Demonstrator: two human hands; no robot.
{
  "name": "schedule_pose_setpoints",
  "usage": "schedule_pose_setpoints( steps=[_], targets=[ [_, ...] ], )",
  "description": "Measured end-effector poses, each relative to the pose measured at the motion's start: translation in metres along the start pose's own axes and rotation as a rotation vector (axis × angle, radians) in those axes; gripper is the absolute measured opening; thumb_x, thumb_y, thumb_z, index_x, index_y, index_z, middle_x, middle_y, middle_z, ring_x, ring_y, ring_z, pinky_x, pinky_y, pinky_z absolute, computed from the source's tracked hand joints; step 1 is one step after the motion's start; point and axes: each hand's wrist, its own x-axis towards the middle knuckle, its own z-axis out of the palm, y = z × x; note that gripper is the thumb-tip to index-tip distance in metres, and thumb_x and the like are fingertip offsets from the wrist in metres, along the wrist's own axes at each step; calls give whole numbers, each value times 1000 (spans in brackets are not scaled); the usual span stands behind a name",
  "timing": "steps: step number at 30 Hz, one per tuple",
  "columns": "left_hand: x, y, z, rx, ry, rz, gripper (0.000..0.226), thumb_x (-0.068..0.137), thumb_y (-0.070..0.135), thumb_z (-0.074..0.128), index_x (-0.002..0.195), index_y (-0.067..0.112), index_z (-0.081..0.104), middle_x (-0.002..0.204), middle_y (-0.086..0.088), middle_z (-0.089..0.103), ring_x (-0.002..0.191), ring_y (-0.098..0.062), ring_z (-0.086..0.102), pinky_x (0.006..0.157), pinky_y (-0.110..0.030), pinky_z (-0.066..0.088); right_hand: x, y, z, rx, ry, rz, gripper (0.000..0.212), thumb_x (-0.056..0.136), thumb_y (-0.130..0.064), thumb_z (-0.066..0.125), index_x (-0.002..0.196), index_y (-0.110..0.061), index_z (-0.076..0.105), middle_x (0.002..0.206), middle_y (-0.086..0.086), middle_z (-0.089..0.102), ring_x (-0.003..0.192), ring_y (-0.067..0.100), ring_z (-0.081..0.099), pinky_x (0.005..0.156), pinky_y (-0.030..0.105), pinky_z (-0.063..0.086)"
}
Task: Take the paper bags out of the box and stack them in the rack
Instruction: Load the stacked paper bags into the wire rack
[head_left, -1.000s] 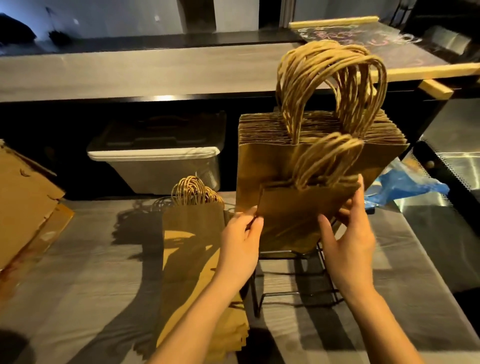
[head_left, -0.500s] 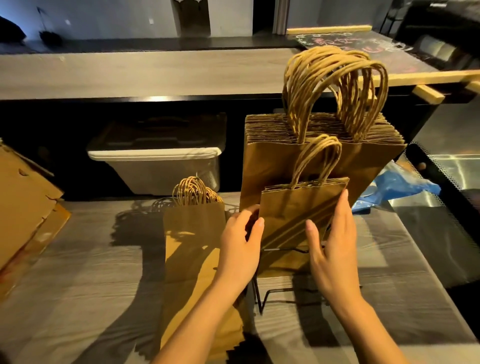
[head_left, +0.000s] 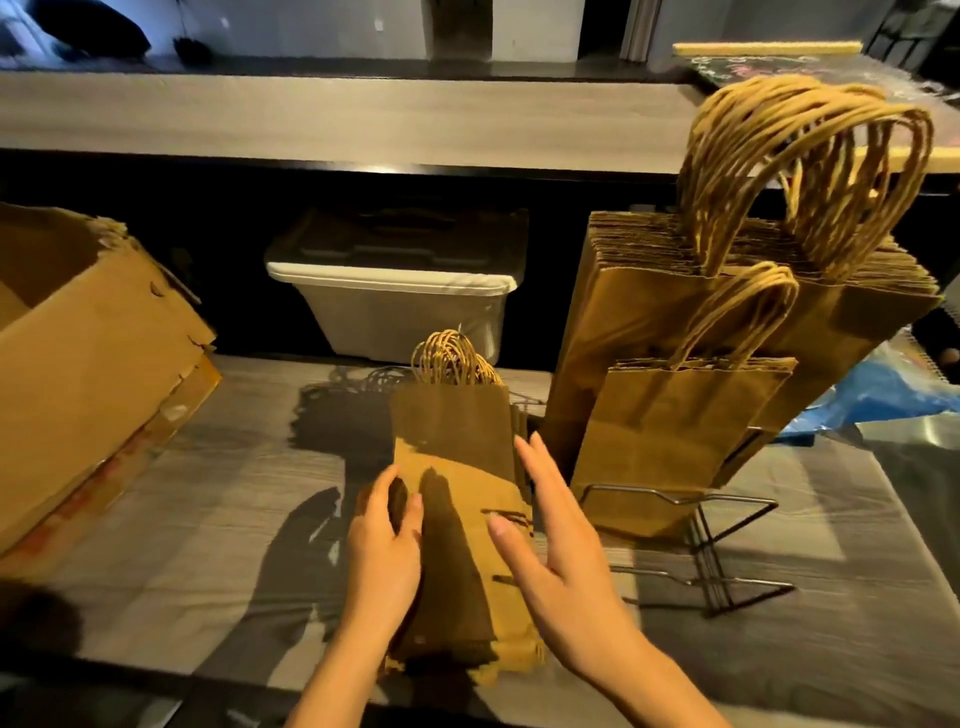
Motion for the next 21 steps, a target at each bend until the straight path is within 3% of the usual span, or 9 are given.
schedule_pose_setpoints(
  steps=[6,10,14,16,18,19,21],
  targets=[
    [-6,-14,-12,27,-114,-182,52,99,27,43,148,24,27,147,-6,39,134,-25,38,102,-34,34,5,28,29,-20,-84,252,82,91,-30,60,150,-31,4,159,-12,-2,144,4,-7,119,29,4],
    [-11,-18,-10,45,-139,-176,49,99,28,43,146,24,30,146,-3,42,133,-23,40,101,-31,35,1,37,31,148,-113,363,86,86,-21,67,150,-27,9,155,-4,23,141,14,25,116,39,26],
    [-14,-10,-9,16,-106,-178,52,100,24,42,149,21,25,149,-3,38,135,-22,37,106,-32,32,-4,40,30,254,-150,371,86,84,-17,69,148,-32,14,150,-11,28,135,8,32,113,36,32],
    [-15,-8,-9,-5,-89,-173,51,99,22,42,148,19,27,148,-3,38,135,-21,37,106,-32,31,-5,43,28,327,-155,394,84,84,-15,69,148,-33,18,148,-14,31,130,2,35,108,25,37],
    [-15,-8,-10,-22,-72,-156,48,99,20,43,145,19,31,145,-4,42,131,-22,41,105,-35,34,-4,41,24,391,-148,417,79,86,-11,67,147,-30,21,136,-21,35,117,-6,38,87,4,41],
    [-15,-8,-11,-26,-60,-142,47,98,20,44,144,20,34,142,-4,45,128,-22,43,104,-36,36,-4,40,22,428,-144,432,76,87,-9,65,147,-28,22,132,-20,36,112,-7,40,75,0,42],
    [-16,-6,-15,-29,-33,-112,41,97,19,46,138,21,38,134,-1,48,123,-21,45,100,-37,40,-2,40,18,510,-131,462,73,88,-6,62,147,-27,23,133,-13,42,109,-2,44,66,2,45]
  ],
)
